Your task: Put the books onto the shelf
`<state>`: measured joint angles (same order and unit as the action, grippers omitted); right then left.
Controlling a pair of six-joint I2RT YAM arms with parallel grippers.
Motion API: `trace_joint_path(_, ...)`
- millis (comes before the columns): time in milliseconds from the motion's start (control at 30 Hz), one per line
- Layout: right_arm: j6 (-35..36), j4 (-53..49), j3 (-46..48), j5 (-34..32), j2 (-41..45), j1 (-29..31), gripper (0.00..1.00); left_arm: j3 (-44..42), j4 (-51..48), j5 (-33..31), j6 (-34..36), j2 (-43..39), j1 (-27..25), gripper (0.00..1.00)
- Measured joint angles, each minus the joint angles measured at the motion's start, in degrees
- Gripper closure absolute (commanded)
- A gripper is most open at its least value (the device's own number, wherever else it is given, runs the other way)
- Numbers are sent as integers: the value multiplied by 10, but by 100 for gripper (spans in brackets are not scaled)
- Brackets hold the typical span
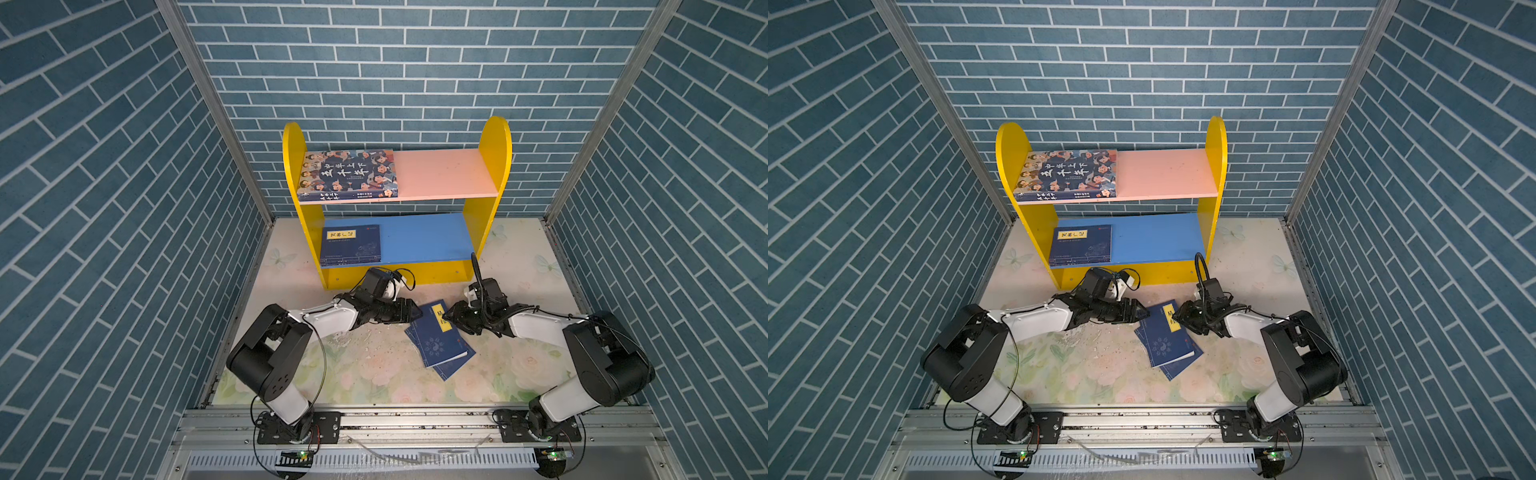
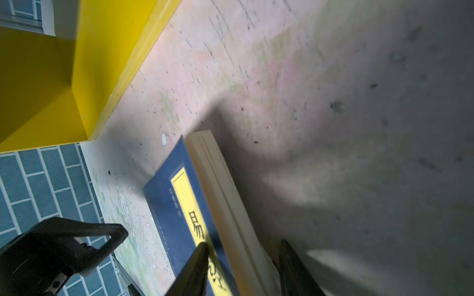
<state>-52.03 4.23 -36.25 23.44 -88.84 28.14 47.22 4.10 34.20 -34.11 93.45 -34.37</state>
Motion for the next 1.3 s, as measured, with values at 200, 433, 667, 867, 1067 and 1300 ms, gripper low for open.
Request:
trace_joint_path(200,-1,37,0,-2,-15,0,53,5,-20,-4,2,32,1,29)
trace_joint_path(433,-5,75,0,-1,-31,0,56,16,-25,1,-7,52,3,29)
trace_joint_path(667,-7,79,2,-2,-33,0,59,17,17,25,-26,85,5,29)
trace_joint_path(867,-7,91,2,0,-40,0,61,11,64,35,-46,96,9,31)
trace_joint_path(1067,-7,105,2,4,-47,0,61,-8,108,45,-70,96,14,41)
trace_joint_path(1300,-7,111,2,6,-50,0,61,-16,146,59,-100,92,15,51)
